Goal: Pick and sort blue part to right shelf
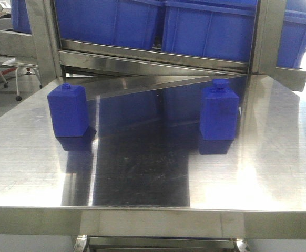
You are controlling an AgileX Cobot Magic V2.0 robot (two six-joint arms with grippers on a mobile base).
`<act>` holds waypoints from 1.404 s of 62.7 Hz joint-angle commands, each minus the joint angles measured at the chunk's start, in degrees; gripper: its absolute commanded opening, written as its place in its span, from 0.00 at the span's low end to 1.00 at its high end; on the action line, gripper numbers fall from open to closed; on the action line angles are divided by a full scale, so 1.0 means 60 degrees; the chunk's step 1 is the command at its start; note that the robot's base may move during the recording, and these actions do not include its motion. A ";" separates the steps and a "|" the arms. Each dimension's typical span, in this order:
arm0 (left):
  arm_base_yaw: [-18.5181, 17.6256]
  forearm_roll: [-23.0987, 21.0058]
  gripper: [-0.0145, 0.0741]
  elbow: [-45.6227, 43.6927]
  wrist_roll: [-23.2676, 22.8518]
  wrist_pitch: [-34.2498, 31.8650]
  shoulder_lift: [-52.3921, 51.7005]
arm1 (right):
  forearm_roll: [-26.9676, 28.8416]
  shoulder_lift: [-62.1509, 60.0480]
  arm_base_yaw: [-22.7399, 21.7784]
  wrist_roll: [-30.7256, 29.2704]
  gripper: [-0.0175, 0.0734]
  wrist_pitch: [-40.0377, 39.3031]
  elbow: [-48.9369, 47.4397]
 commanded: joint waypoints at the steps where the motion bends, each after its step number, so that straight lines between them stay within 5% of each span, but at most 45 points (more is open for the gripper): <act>1: -0.0051 -0.0019 0.30 0.0207 -0.0051 -0.0786 -0.0210 | -0.0052 -0.0208 -0.0062 -0.0030 0.26 -0.0800 -0.0216; 58: -0.0051 -0.0019 0.30 0.0207 -0.0051 -0.0786 -0.0210 | -0.0003 -0.0210 -0.0062 -0.0030 0.26 -0.0856 -0.0257; 77: -0.0051 -0.0019 0.30 0.0207 -0.0051 -0.0786 -0.0210 | -0.0003 0.1128 -0.0053 -0.0030 0.26 0.2515 -0.2154; 88: -0.0051 -0.0019 0.30 0.0207 -0.0051 -0.0786 -0.0210 | 0.0009 0.2732 -0.0035 -0.0030 0.26 0.2565 -0.3143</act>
